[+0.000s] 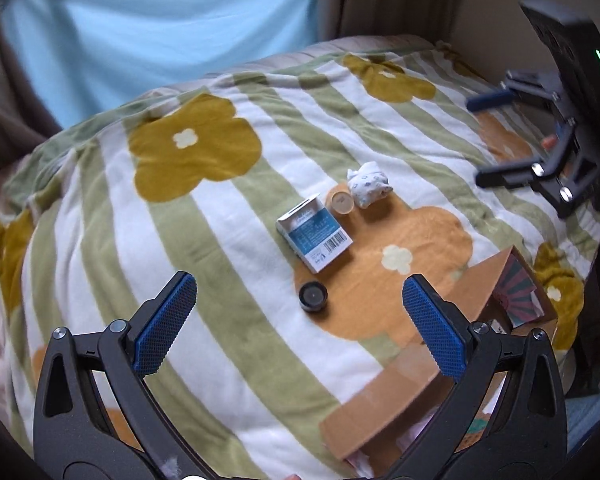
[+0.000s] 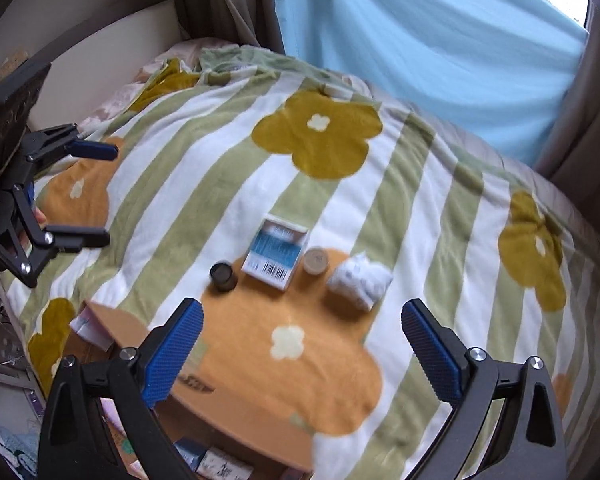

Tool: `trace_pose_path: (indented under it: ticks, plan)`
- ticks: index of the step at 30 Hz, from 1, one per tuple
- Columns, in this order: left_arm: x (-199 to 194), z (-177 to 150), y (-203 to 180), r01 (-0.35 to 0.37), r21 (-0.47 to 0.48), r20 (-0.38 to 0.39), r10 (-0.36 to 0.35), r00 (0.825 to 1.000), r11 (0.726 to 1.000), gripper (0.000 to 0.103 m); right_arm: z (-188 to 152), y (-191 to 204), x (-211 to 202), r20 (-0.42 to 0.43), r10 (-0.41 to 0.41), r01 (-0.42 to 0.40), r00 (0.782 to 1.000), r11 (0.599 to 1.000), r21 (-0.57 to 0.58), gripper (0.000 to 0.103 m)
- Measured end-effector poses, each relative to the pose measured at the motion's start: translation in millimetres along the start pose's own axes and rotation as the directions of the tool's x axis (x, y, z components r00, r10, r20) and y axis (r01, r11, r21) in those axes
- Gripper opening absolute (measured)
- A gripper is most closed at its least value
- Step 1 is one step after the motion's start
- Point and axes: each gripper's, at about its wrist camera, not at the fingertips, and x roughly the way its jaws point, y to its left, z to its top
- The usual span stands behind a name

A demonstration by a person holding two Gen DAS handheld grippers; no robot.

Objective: Organize objects
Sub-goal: 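Move both tools back toward the black jar and beige lid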

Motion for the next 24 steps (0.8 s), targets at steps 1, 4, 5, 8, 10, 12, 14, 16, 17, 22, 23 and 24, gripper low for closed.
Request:
trace_pose_path:
  ticks: [1,4,5,8,10,12,14,16,17,22,23,24]
  plan:
    - [11.6,2.9,3.5,0.02,0.016,-0.013,-0.019,1.0,1.0,0.103,7.3,-1.6,9.5,-0.021,-0.015,0.015,1.0,1.0,-0.026,0.099]
    - [44.0,3.2,12.1,0.087,0.039,-0.05,-0.085,0.995,0.995,0.103,22.3,-7.6,44.3,-0.088,-0.012,0.003,0.996,0.995,-0.097,0.099]
    - [58.2,1.9,14.6,0.1,0.055,-0.068,-0.096,0.993,0.993,0.103,26.7,-8.3,57.3,-0.107,-0.012,-0.002,0.994,0.992,-0.129,0.099]
    - [91.6,-7.4,16.5,0.122,0.098,-0.121,-0.11,0.987,0.988,0.102,31.9,-9.4,86.4,-0.124,-0.023,-0.006,0.992,0.974,-0.226,0.099]
    - [115.6,-18.0,18.2,0.158,0.096,-0.164,-0.141,0.976,0.983,0.102,33.3,-9.0,102.5,-0.134,-0.009,-0.027,0.991,0.963,-0.269,0.099]
    - [133.1,-26.9,18.0,0.172,0.098,-0.189,-0.152,0.97,0.98,0.098,32.2,-7.2,120.9,-0.148,-0.009,-0.039,0.989,0.947,-0.318,0.098]
    - [149.5,-36.6,16.6,0.181,0.109,-0.21,-0.155,0.965,0.977,0.096,29.5,-3.4,137.1,-0.167,-0.01,-0.052,0.986,0.931,-0.362,0.097]
    - [162.5,-45.5,14.4,0.186,0.12,-0.224,-0.156,0.962,0.975,0.093,25.0,0.3,155.1,-0.206,-0.026,-0.059,0.978,0.917,-0.395,0.093]
    - [167.6,-49.4,13.1,0.189,0.127,-0.226,-0.157,0.961,0.974,0.091,22.1,1.4,165.7,-0.232,-0.038,-0.061,0.972,0.913,-0.404,0.091]
    - [181.3,-57.3,7.0,0.185,0.157,-0.215,-0.149,0.965,0.97,0.083,14.0,3.2,193.0,-0.283,-0.045,-0.082,0.958,0.904,-0.421,0.074]
    - [184.2,-58.2,6.4,0.187,0.158,-0.217,-0.15,0.965,0.97,0.081,13.7,2.9,196.8,-0.289,-0.038,-0.089,0.956,0.905,-0.415,0.074]
    - [185.7,-58.4,5.8,0.188,0.159,-0.218,-0.152,0.964,0.969,0.079,13.6,3.1,199.1,-0.291,-0.035,-0.092,0.956,0.907,-0.412,0.073]
